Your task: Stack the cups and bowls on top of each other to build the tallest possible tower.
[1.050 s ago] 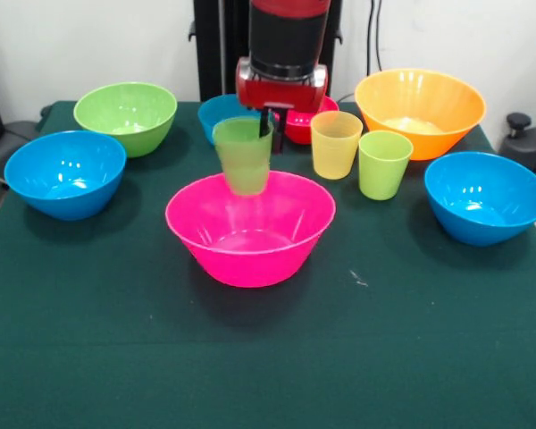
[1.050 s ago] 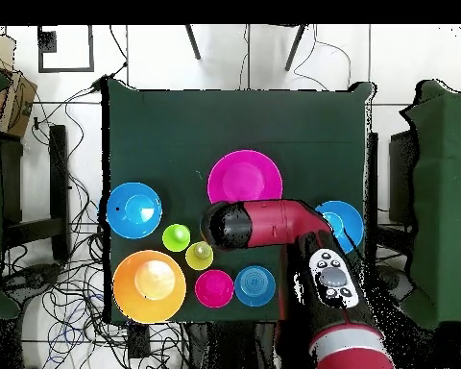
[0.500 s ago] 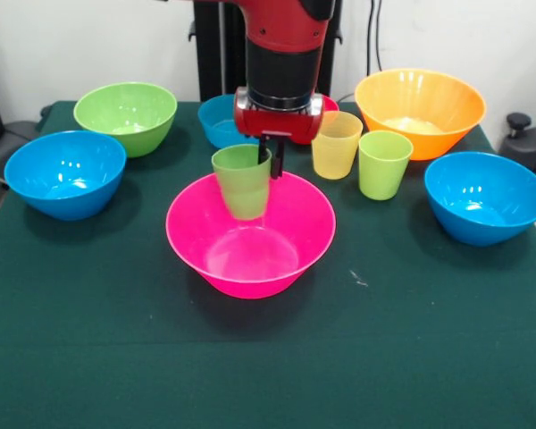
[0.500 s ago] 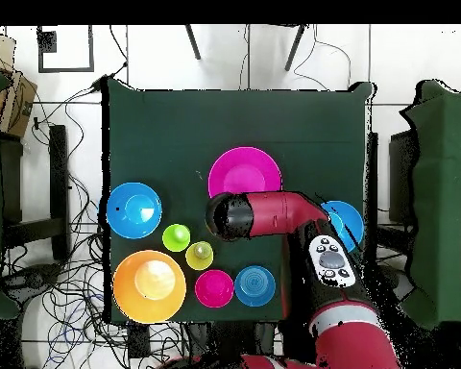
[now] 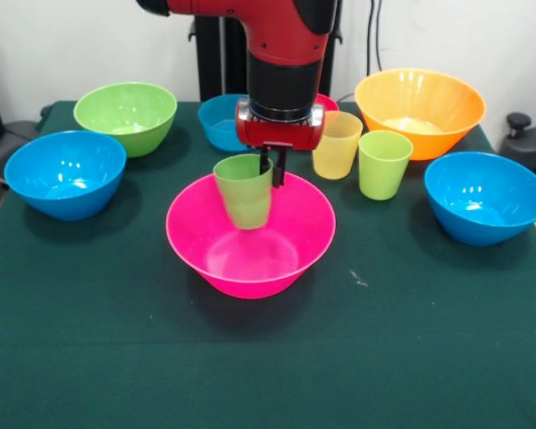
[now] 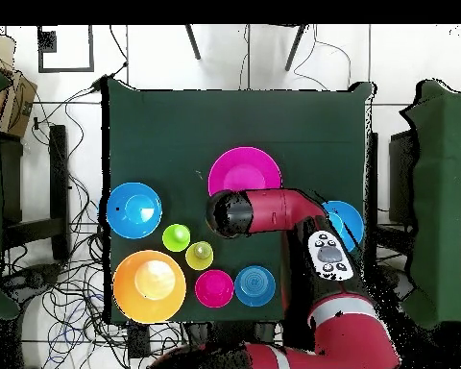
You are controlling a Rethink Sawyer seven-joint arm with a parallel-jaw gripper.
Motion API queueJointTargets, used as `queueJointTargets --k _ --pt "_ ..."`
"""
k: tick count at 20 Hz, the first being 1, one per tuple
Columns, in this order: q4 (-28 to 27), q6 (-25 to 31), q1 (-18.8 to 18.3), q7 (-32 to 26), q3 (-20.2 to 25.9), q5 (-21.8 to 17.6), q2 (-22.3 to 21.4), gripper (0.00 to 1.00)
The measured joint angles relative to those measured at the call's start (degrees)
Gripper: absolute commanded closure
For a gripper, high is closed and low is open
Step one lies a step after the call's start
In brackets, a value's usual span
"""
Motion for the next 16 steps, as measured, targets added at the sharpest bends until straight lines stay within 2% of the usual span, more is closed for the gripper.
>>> queueJointTargets --k 16 --pt "-4.22 0.00 0.50 0.00 0.09 0.00 3.73 1.00"
